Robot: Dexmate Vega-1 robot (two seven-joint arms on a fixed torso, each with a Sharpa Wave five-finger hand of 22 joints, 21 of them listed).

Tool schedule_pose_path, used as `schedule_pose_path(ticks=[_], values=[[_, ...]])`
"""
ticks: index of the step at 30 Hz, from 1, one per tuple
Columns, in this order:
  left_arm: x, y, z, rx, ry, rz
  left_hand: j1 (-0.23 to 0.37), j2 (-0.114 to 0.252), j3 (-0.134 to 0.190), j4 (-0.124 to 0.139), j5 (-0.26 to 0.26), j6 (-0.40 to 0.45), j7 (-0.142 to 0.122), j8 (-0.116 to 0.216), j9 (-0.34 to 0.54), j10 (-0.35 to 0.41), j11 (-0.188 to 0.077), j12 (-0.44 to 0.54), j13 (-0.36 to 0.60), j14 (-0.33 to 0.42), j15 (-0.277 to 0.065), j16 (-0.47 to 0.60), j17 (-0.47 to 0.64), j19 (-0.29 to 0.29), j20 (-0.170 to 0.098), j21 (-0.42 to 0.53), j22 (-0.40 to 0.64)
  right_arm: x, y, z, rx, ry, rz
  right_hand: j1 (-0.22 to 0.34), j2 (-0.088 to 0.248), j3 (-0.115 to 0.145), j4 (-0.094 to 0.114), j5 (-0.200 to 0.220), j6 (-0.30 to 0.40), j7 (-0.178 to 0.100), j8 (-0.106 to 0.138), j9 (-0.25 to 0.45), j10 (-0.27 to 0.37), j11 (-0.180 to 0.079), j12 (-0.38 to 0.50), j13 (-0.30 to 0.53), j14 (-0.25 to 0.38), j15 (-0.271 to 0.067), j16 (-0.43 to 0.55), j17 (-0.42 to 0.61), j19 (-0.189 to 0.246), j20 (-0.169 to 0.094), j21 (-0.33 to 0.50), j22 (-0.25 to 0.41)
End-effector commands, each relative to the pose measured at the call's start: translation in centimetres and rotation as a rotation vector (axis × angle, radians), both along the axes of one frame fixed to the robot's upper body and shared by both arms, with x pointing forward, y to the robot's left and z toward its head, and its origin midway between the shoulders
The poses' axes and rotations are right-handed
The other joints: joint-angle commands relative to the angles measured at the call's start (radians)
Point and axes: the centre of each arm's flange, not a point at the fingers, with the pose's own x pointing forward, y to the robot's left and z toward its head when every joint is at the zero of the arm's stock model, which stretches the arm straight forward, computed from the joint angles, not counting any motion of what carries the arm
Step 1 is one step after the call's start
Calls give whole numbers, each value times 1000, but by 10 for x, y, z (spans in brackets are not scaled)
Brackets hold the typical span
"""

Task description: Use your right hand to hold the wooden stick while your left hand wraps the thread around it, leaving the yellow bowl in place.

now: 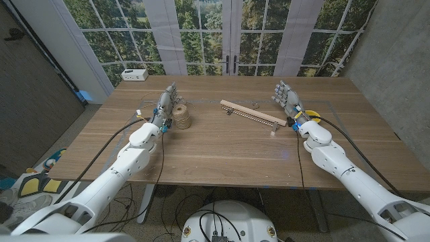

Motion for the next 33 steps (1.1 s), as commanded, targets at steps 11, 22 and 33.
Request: schedule_pose_path(ticks=[11,22,33], values=[[-17,10,3,36,-57,96,2,4,-1,0,4,12,-10,16,6,17,43,15,7,28,44,16,2,6,27,1,3,-7,9,18,-179,-25,-103,67,7,29,-43,6,39,-14,15,3,28,7,13,2,19,40,10,-1,-2,36,1,5],[-22,18,6,79,-67,168,-3,-7,-14,1,0,95,-56,22,9,124,102,45,14,128,124,33,5,49,158,3,9,-22,16,31,-395,-30,-257,123,18,54,-76,-3,64,-38,21,4,46,6,17,3,54,42,21,1,-7,56,2,7],[-27,34,8,173,-88,237,8,-12,-12,-10,-4,131,-64,29,10,155,102,52,16,143,128,30,5,57,172,2,10,-30,28,35,-556,-23,-374,140,21,61,-84,-9,69,-43,20,5,54,7,19,4,63,38,23,1,-9,62,2,8]])
